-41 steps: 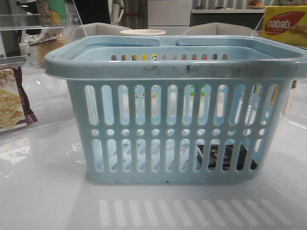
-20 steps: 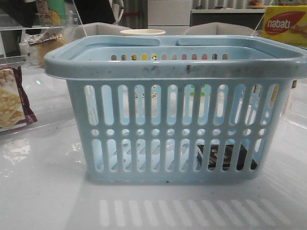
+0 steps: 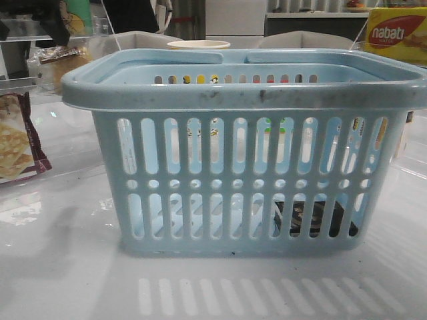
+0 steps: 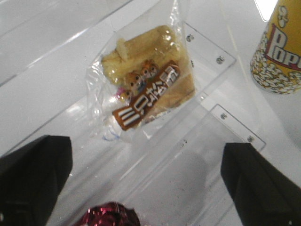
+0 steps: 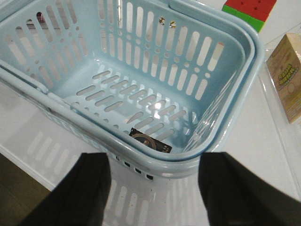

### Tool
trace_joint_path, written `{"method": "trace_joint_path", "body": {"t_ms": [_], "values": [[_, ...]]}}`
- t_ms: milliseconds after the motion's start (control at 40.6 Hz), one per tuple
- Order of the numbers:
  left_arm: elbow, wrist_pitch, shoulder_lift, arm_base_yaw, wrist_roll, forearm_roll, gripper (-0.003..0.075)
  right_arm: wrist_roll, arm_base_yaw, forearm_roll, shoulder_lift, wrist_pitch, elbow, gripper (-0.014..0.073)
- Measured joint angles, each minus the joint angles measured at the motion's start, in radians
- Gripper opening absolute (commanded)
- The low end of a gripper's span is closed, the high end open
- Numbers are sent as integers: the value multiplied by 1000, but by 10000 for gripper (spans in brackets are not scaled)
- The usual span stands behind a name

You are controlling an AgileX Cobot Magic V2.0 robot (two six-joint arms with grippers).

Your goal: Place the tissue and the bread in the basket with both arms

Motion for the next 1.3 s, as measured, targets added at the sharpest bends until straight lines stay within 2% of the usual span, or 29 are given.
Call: {"method": "trace_joint_path", "body": {"t_ms": [320, 443, 665, 862, 1009, 1305], "values": [[-153, -72, 198, 20, 0, 0, 681, 0, 0, 0, 0, 0, 0, 518], [-162, -101, 231, 20, 0, -2, 585, 0, 0, 0, 0, 0, 0, 518], [-164, -112, 242, 20, 0, -3, 322, 0, 0, 0, 0, 0, 0, 518], [-164, -114, 242, 20, 2, -6, 167, 0, 0, 0, 0, 0, 0, 518], [-164, -112, 242, 20, 2, -8, 89, 0, 0, 0, 0, 0, 0, 518], [-164, 3, 163, 9, 2, -27, 91, 0, 0, 0, 0, 0, 0, 518]]}}
